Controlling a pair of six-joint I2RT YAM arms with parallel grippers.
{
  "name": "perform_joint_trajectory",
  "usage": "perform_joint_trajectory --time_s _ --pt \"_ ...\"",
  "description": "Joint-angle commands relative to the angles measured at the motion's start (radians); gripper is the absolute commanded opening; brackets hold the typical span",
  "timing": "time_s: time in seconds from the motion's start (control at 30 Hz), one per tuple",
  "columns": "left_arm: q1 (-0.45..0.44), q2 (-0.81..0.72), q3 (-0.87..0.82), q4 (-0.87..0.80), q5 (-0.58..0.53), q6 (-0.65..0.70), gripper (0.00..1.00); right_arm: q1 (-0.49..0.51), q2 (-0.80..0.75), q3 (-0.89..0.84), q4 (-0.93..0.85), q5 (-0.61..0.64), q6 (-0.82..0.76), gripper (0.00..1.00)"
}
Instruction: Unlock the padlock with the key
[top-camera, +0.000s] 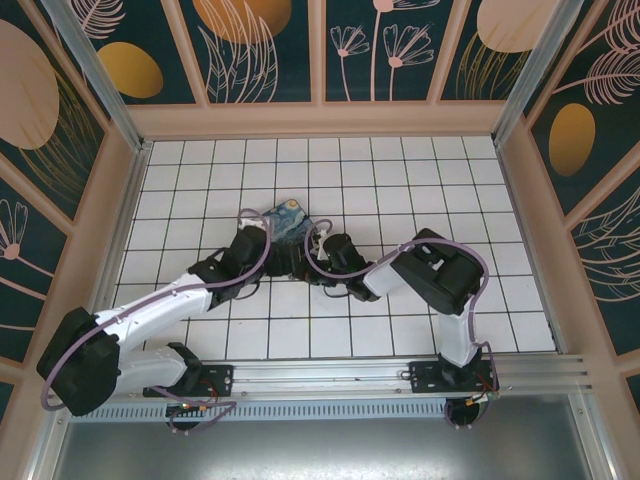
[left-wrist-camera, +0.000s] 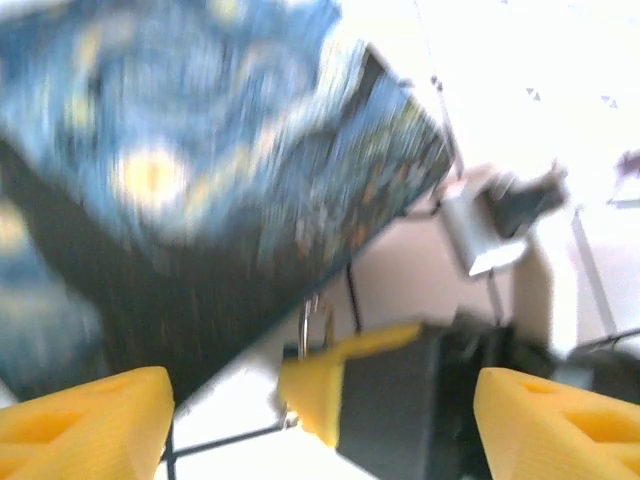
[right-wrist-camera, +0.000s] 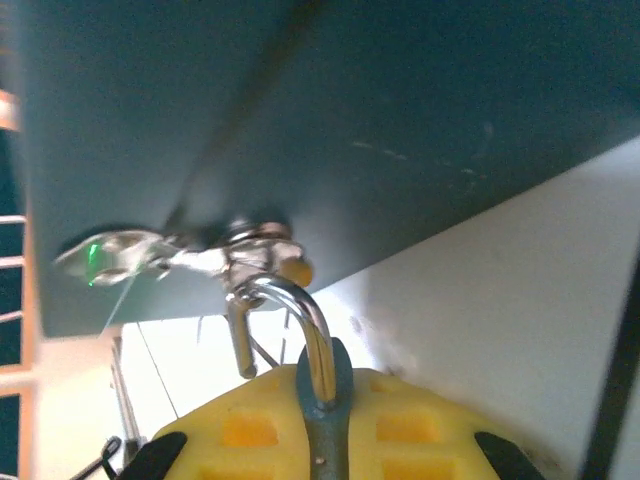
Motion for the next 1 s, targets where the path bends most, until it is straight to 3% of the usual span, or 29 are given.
perform_joint_trajectory --time_s 0.0,0.37,0.47,0.7,0.97 --pt "0.023 -0.01 0.053 0.008 -0.014 0.019 0.82 0.003 -0.021 -0.033 -0.157 -0.042 -0.06 0.0" --pt "0.08 0.02 0.042 -0.047 -0.039 0.077 0.87 -0.007 -0.052 -0.072 -0.133 -0.036 -0.089 0.0" --pt "0.082 0.007 0.028 -0.046 -0.039 0.077 0.87 -0.016 -0.069 -0.101 -0.097 -0.039 -0.074 0.12" --pt "0.081 -0.006 0.01 -0.049 -0.028 0.076 0.87 -0.018 -0.079 -0.139 -0.02 -0.051 -0.057 0.26" --pt "0.081 -0.01 0.006 -0.052 -0.017 0.079 0.87 -0.019 -0.076 -0.176 0.029 -0.05 -0.043 0.3"
